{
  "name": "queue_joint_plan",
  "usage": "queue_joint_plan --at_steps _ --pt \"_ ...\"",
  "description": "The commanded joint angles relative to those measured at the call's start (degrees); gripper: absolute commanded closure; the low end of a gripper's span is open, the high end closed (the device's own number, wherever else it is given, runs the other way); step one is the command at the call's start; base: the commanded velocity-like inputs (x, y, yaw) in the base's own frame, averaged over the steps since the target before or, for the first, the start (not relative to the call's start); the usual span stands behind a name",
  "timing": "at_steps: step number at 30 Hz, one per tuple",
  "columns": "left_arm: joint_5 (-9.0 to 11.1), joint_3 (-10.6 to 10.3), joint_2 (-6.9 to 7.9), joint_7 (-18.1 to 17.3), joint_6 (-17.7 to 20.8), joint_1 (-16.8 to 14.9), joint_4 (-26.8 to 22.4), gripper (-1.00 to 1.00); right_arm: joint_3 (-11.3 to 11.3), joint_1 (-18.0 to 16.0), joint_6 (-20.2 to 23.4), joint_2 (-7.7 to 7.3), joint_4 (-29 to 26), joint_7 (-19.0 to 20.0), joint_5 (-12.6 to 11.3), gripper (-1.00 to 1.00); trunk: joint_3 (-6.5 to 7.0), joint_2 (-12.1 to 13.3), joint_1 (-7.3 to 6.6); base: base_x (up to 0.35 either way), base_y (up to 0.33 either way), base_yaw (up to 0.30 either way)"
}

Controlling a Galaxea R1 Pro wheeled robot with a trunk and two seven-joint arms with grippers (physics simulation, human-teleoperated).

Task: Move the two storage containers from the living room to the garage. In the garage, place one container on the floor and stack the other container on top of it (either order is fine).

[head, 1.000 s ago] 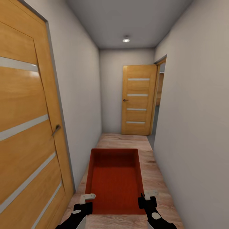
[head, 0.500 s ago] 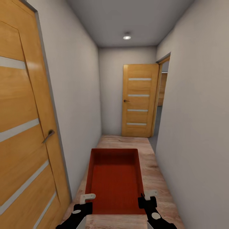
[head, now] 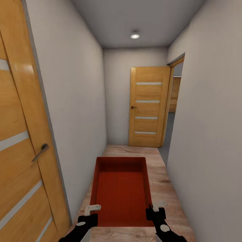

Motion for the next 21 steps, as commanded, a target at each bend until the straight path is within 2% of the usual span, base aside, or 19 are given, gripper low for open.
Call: queue_joint_plan --at_steps 1,21 --pt "0.6 0.7 0.36 0.7 0.2 0.0 0.1 1.0 -1.0 -0.1 -4.0 -0.29 -0.1 -3.3 -0.5 1.0 -0.09 -0.1 0.05 0.323 0.0 0.0" --pt "0.6 0.7 0.36 0.7 0.2 0.0 0.1 1.0 -1.0 -0.1 -4.0 -0.2 -0.1 -3.3 -0.5 1.0 -0.09 -0.1 0.05 0.323 0.0 0.0"
